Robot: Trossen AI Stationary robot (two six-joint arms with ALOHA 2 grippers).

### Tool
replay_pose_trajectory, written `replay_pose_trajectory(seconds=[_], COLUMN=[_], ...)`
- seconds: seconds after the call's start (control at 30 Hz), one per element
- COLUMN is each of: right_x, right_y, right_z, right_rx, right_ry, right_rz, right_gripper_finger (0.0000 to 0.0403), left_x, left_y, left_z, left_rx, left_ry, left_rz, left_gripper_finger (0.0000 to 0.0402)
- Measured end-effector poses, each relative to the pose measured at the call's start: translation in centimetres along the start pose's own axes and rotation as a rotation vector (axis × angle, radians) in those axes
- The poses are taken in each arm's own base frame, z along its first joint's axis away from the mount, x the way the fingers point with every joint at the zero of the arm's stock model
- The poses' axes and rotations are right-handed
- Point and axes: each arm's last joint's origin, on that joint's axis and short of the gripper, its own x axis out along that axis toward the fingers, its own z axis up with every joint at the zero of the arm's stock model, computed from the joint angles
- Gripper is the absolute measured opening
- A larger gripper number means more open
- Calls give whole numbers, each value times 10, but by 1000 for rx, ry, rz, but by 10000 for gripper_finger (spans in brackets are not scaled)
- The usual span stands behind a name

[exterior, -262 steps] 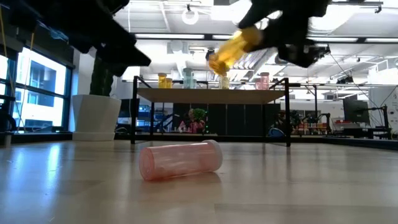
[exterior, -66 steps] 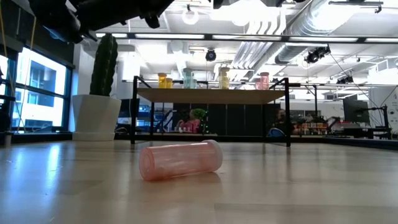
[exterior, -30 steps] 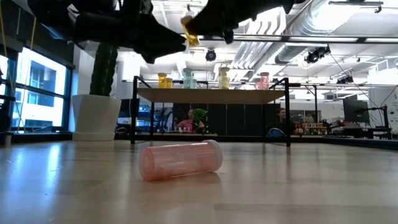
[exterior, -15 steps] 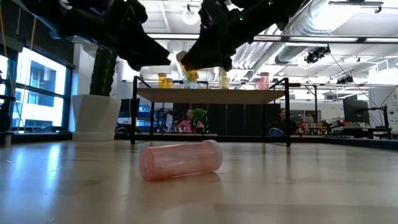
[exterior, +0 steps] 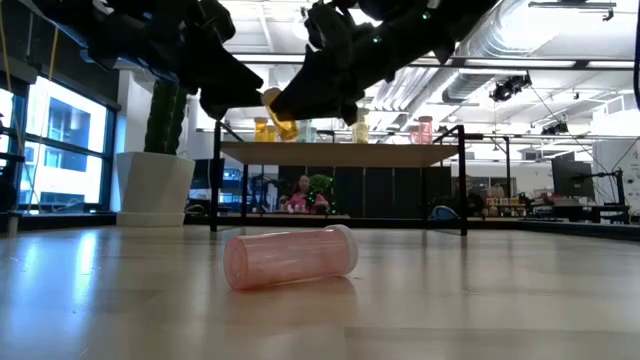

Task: Pick and place medicine bottles onto shelf by color
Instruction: Put the orange pill bottle on the shelf

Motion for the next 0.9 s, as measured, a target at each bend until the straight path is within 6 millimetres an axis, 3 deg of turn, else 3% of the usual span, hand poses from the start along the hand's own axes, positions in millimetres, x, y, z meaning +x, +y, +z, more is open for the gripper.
replay_pose_trajectory(seconds=[0.63, 0.9], right_x=[3, 3], right_y=[2, 2], right_z=[6, 6], right_rx=[-23, -23], right_ry=[-81, -81], right_rz=[28, 27], right_gripper_finger=[94, 94], left_x=[0, 0], left_y=[0, 0], left_z=[3, 3], left_rx=[4, 10], left_ry=[-30, -31], left_rz=[-3, -5], left_gripper_finger=[183, 142])
